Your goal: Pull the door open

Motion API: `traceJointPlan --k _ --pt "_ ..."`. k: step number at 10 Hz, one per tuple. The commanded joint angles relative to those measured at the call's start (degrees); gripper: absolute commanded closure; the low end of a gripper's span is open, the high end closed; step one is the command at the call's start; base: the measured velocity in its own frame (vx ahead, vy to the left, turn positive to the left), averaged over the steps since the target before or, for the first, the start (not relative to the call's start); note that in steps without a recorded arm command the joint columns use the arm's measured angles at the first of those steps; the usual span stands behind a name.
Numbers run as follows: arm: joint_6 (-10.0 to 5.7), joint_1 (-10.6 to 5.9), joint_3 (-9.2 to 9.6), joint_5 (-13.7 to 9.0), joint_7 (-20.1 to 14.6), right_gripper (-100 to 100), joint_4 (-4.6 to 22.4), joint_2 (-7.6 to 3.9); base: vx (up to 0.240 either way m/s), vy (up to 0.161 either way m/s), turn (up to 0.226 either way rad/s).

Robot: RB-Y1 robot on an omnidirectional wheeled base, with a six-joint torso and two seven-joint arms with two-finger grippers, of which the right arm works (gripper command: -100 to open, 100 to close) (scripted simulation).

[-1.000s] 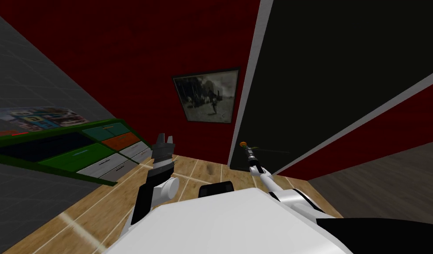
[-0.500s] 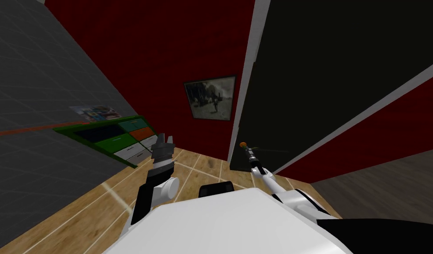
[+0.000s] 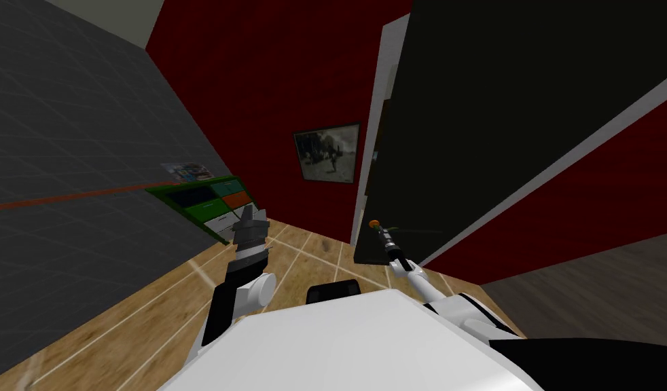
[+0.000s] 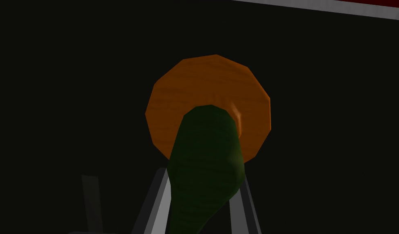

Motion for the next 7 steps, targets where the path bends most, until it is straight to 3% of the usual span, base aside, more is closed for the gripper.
traceJointPlan --k 1,6,7 --pt "-0.99 0.81 1.14 0.36 -1.18 100 -0.63 -0.88 -0.238 -0.081 0.127" --pt "-4.08 3.19 4.89 1.50 -4.91 100 -2.11 -3.78 -0.261 -0.082 0.107" --pt "-3.69 2.84 4.73 1.46 -4.58 100 -1.91 -3.22 -0.112 -0.030 0.025"
